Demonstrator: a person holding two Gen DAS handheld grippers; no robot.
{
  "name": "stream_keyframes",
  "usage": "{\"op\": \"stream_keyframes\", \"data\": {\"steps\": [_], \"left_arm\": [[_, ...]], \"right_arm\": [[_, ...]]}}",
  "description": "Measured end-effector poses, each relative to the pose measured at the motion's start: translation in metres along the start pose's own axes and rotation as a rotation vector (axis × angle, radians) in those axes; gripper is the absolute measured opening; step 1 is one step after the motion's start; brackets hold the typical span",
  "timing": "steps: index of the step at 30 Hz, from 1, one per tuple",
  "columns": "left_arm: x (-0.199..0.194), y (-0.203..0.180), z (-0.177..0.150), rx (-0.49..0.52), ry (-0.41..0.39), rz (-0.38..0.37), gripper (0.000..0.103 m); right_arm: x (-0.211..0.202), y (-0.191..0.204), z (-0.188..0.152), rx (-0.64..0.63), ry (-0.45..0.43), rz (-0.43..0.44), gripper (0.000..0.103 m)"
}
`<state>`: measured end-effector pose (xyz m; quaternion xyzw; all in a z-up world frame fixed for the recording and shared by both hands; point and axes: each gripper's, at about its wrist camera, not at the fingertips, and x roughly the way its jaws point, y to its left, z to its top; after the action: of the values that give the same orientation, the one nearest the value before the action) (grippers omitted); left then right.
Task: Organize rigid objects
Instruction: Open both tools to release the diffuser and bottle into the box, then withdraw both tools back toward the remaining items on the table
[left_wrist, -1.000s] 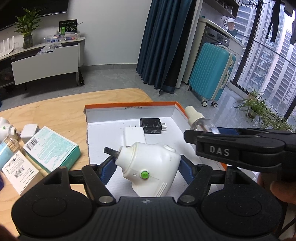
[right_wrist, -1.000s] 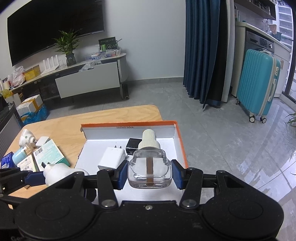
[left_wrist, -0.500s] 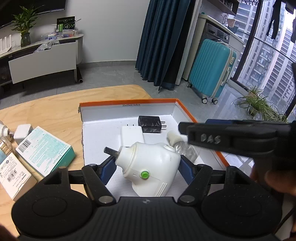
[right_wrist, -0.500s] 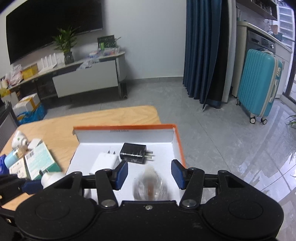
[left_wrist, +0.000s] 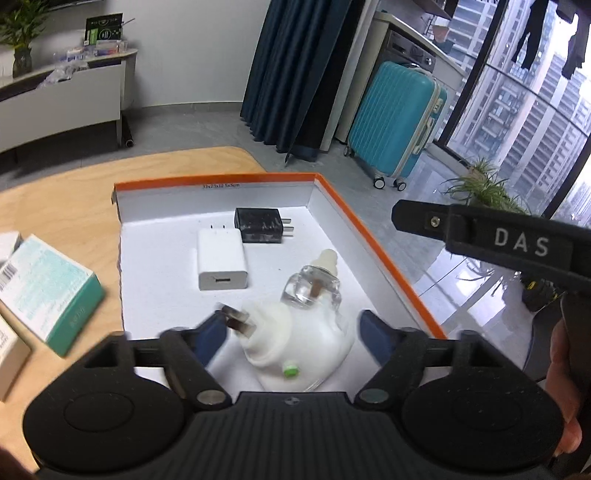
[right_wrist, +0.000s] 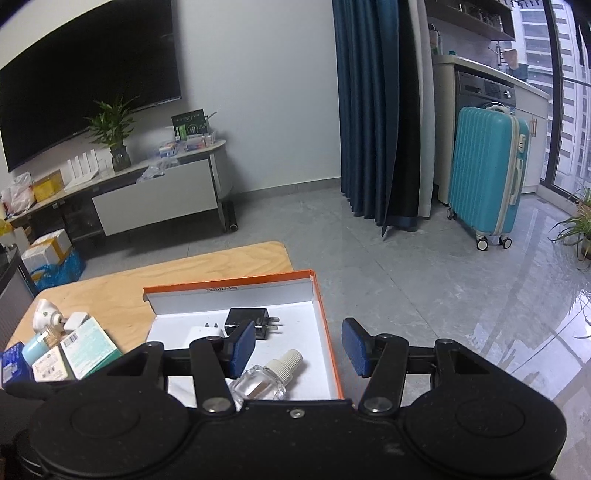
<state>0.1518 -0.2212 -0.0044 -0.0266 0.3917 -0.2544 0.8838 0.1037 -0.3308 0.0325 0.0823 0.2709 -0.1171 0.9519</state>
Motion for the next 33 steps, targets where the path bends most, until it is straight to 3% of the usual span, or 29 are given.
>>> {"op": "stream_keyframes", "data": {"steps": [33], "left_arm": [[-0.113,0.079,-0.021,-0.199,-0.085,0.277,0.09]], "right_arm": [[-0.043,0.081,-0.024,-0.109,0.028,0.119,0.073]]}}
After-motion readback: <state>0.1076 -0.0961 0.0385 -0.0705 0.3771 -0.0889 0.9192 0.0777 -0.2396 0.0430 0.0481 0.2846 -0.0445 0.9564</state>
